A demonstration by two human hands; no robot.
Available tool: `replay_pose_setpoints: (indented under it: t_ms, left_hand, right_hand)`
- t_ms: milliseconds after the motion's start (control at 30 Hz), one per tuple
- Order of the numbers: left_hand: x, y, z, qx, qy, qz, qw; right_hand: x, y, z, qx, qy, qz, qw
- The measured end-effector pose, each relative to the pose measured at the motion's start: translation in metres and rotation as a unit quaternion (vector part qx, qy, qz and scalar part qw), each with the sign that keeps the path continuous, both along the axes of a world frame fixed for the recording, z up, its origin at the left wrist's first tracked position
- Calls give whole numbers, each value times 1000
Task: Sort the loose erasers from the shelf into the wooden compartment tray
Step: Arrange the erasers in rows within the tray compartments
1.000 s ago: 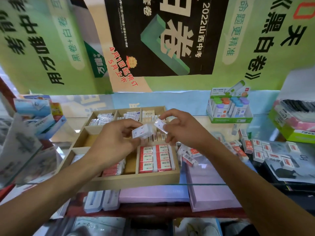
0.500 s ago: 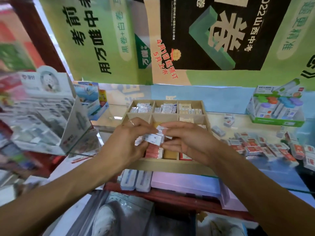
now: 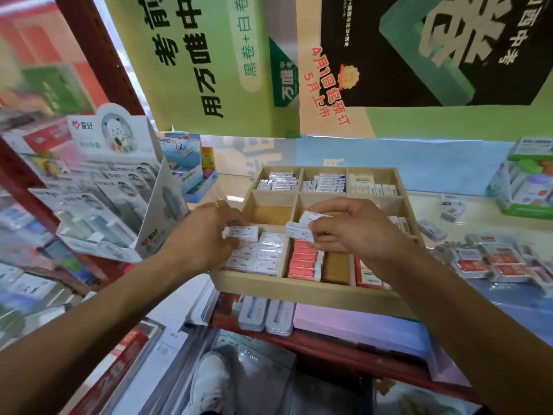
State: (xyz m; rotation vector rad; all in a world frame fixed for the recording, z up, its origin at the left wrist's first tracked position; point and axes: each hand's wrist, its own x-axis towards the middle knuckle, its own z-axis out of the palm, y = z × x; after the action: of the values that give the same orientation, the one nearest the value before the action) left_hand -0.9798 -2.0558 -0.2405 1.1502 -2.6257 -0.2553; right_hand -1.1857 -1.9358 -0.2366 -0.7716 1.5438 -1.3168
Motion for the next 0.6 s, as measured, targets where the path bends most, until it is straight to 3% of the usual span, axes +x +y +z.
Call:
replay_pose_setpoints:
  t_ms: [200,400,600]
  left_hand:
    - [-9,-5,-5,-52,-54,13,997]
    - [-7,-8,-12,-73,-15,21,997]
    - [-6,-8,-22,-119,-38,-10,992]
  right_hand:
    - [0,-6,-2,7,13,7,1000]
    - [4,-6,-2,5,11,13,1000]
    - [7,-4,-4,10,27,23,999]
